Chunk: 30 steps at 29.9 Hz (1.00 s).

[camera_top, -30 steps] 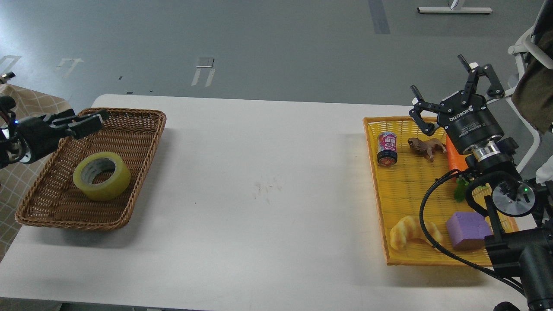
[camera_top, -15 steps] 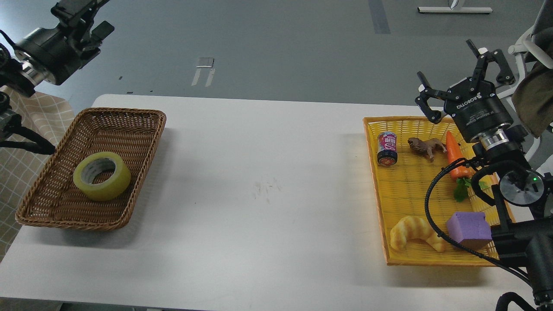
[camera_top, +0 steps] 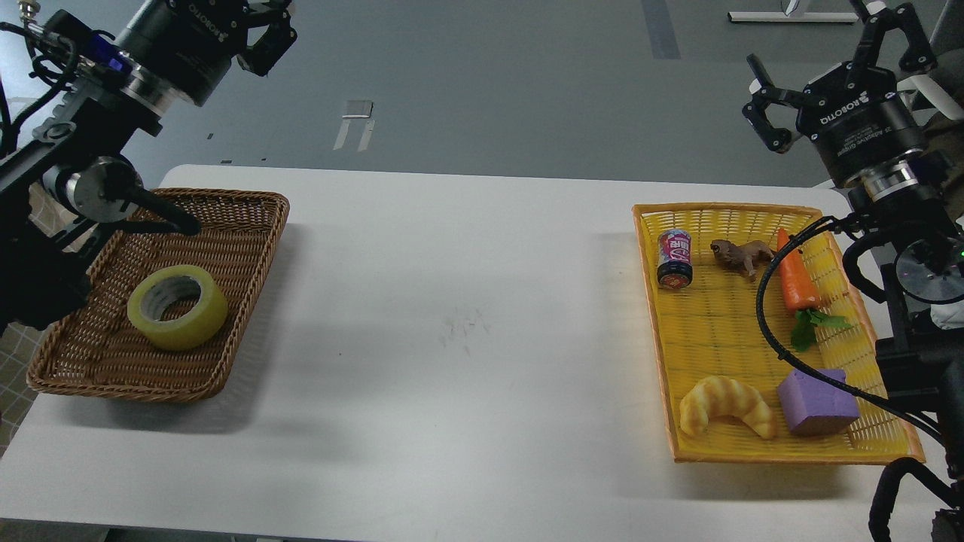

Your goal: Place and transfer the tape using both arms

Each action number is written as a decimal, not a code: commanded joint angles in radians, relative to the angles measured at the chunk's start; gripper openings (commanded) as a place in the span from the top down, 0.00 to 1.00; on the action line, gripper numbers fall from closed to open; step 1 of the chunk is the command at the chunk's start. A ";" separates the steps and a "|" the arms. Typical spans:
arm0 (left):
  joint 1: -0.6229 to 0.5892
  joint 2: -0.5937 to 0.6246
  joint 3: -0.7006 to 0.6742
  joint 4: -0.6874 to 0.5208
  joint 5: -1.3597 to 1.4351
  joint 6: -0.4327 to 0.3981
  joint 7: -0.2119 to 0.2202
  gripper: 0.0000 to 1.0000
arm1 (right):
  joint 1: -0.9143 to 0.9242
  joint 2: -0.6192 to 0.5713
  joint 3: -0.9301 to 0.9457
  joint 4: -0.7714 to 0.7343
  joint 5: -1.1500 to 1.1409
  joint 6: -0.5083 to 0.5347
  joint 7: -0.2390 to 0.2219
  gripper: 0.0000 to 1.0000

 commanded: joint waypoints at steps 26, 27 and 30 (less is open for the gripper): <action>0.235 -0.288 -0.095 -0.011 0.171 0.006 0.119 0.02 | 0.083 0.158 -0.037 -0.159 0.015 0.000 -0.032 0.00; 0.236 -0.285 -0.095 -0.011 0.171 0.009 0.119 0.02 | 0.082 0.158 -0.046 -0.157 0.015 0.000 -0.032 0.00; 0.235 -0.268 -0.109 -0.011 0.173 0.012 0.120 0.02 | 0.082 0.158 -0.083 -0.148 0.016 0.000 -0.032 0.00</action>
